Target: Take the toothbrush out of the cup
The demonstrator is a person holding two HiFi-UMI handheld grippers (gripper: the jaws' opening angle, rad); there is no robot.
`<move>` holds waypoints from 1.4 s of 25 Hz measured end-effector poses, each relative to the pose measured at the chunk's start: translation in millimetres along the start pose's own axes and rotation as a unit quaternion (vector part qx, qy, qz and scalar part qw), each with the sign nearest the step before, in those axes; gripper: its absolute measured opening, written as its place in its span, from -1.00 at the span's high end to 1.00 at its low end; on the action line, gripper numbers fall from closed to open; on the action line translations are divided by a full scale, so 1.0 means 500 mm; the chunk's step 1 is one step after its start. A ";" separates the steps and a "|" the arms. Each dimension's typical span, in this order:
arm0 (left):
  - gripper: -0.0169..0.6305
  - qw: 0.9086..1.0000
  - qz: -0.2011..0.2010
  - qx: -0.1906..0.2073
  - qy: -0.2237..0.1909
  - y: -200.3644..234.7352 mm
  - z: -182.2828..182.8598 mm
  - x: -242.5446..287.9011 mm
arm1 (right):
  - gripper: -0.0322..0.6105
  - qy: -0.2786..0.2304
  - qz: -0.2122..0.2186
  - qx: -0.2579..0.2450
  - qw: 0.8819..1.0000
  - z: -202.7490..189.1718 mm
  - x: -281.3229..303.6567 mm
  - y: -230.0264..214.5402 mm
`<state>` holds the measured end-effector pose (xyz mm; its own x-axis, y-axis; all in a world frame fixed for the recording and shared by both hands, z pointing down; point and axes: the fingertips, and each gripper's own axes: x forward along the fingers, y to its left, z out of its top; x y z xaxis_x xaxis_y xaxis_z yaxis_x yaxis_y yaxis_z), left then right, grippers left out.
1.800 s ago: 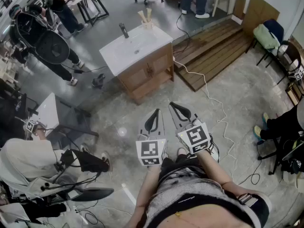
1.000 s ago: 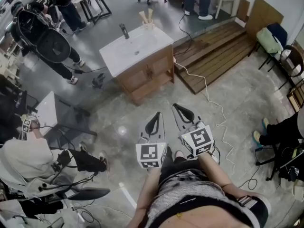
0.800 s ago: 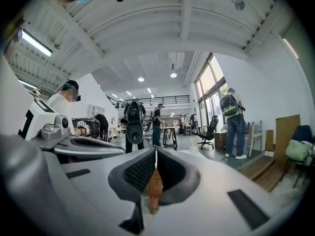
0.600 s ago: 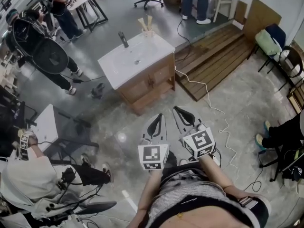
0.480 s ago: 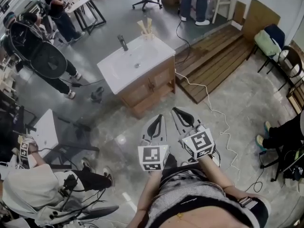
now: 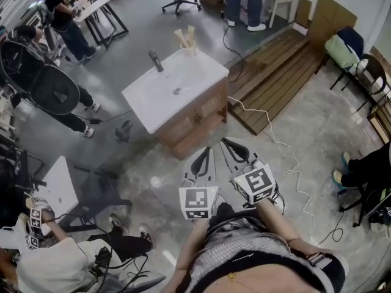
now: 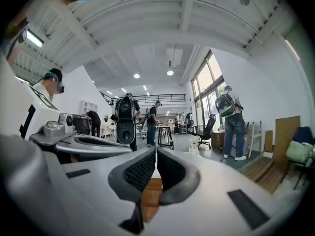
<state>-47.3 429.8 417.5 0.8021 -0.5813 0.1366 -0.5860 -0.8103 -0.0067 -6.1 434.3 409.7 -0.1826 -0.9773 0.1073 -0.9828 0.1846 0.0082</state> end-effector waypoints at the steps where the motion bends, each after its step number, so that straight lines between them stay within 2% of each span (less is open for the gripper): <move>1: 0.95 1.000 -0.002 -0.002 0.000 0.011 -0.001 0.002 | 0.70 0.001 -0.001 0.000 1.000 -0.001 0.010 0.002; 9: 0.95 1.000 0.005 -0.014 -0.006 0.086 -0.005 -0.002 | 0.70 0.000 -0.001 0.002 1.000 0.008 0.068 0.030; 21: 0.95 0.999 0.021 -0.036 -0.012 0.127 0.001 -0.004 | 0.70 0.012 0.016 0.002 1.000 0.003 0.101 0.039; 27: 0.95 0.998 0.034 -0.046 -0.005 0.159 0.004 0.054 | 0.70 0.013 0.034 0.005 0.999 0.010 0.162 0.002; 35: 0.95 0.998 0.047 -0.045 -0.014 0.195 0.043 0.166 | 0.70 0.008 0.056 -0.007 0.998 0.040 0.248 -0.074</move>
<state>-35.7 300.9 406.9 0.7446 -0.6579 0.1127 -0.6665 -0.7422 0.0709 7.2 304.3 402.8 -0.2917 -0.9484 0.1247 -0.9554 0.2951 0.0096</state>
